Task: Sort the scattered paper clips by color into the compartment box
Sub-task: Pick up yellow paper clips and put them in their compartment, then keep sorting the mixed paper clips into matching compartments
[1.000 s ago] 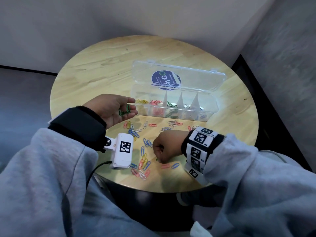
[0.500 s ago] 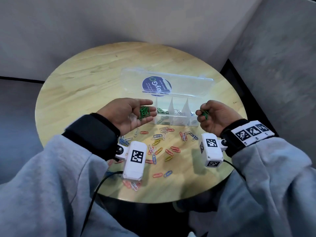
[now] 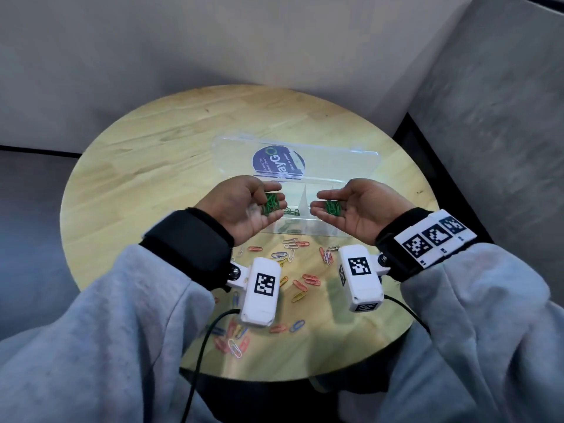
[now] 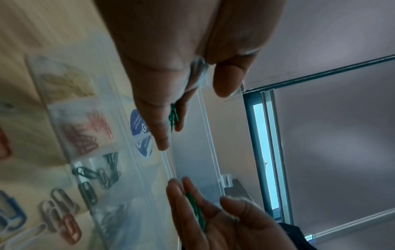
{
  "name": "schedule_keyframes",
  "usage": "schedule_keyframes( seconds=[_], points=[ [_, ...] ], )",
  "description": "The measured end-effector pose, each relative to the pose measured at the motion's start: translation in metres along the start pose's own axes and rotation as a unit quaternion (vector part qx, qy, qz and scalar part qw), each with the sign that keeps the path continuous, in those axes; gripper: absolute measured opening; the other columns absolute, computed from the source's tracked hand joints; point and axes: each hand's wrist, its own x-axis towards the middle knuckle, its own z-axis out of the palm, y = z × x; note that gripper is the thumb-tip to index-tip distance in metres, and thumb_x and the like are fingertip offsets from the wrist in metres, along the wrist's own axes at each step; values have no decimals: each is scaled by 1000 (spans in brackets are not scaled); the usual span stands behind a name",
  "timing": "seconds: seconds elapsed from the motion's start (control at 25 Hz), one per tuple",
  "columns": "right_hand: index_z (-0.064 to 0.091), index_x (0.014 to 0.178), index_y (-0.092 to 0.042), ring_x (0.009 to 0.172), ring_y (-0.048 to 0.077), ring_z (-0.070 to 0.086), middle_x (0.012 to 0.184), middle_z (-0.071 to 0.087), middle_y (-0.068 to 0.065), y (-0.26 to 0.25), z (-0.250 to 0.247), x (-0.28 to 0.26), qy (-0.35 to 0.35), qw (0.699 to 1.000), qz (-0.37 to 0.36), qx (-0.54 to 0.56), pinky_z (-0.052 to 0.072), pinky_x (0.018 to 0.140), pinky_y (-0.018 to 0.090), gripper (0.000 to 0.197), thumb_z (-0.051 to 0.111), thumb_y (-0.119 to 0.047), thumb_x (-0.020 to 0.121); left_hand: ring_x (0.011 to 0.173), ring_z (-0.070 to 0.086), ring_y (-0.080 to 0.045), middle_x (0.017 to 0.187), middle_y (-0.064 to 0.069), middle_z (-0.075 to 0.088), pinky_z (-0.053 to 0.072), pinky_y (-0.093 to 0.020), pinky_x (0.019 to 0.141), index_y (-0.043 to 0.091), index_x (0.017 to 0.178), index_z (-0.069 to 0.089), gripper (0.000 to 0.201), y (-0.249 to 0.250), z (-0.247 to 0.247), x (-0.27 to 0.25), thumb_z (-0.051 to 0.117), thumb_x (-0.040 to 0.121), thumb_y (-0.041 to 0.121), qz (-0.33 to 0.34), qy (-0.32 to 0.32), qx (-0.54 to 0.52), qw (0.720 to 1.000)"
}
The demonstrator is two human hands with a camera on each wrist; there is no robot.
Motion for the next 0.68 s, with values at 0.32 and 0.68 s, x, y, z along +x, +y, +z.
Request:
schedule_keyframes(
  seconds=[0.32,0.68],
  points=[
    [49,92,-1,81,25,53,90,50,17,-9,18,22,-33,999,11,-22,47,74,28,21,29,-5,87,93,41,-23,104,-15,39,34,-27,84,2,115,46,46,-9,16,21,32,72,10,26,-56,-126,990],
    [59,85,-10,75,17,58,83,59,7,2,13,16,-5,983,-65,-174,48,71,25,21,40,-6,93,95,62,-22,104,-10,61,51,-23,78,10,106,57,41,0,10,13,27,84,-7,85,-14,69,994]
  ],
)
